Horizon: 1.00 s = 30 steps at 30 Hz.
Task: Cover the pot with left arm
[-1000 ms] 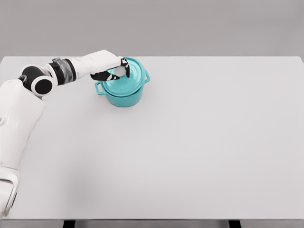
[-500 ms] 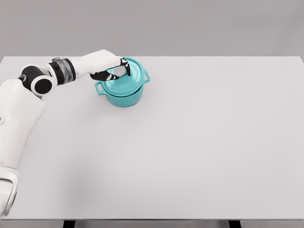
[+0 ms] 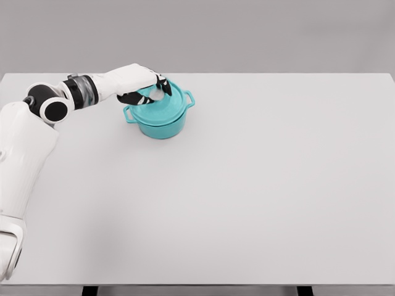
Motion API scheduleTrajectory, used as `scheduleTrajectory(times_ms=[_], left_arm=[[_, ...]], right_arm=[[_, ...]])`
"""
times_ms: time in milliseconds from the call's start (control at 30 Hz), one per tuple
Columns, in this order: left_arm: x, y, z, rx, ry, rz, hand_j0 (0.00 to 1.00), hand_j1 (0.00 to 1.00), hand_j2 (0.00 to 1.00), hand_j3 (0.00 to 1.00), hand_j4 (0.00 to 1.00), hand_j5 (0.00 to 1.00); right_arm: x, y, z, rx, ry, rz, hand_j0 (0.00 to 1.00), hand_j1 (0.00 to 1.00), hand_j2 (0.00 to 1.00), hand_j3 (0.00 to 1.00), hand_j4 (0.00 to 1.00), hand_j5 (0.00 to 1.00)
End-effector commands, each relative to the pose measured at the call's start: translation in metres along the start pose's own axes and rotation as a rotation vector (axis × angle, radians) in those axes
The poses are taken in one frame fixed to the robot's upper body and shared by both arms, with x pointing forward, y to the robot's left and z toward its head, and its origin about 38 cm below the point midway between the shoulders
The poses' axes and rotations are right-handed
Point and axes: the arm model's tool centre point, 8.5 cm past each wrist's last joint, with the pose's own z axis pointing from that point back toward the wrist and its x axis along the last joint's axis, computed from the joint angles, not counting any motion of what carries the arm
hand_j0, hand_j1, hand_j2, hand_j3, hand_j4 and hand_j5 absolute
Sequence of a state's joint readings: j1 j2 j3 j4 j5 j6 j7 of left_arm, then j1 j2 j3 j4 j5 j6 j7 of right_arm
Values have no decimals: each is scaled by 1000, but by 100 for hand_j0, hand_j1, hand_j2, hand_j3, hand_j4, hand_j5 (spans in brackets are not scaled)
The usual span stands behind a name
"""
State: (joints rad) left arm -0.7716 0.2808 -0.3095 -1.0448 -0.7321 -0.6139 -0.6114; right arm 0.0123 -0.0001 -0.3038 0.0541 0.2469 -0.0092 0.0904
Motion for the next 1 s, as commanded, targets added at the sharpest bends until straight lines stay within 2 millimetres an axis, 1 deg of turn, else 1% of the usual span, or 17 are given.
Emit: scheduleTrajectory(times_ms=[0,367,600,867,967], left_arm=[[0,1,0,5,0,7,63,63,63,63,63,63],[0,1,0,5,0,7,63,63,63,63,63,63],[0,1,0,6,0,6,79,79,79,79,79,79],[0,1,0,6,0,6,81,81,81,81,81,81],[0,1,0,6,0,6,87,87,87,87,87,87]], right_arm=[[0,0,0,1,1,0,100,100,100,100,100,100],[0,0,0,0,0,0,100,100,100,100,100,100],[0,0,0,1,1,0,100,100,100,100,100,100],[0,0,0,0,0,0,100,100,100,100,100,100],[0,0,0,1,1,0,100,100,100,100,100,100]])
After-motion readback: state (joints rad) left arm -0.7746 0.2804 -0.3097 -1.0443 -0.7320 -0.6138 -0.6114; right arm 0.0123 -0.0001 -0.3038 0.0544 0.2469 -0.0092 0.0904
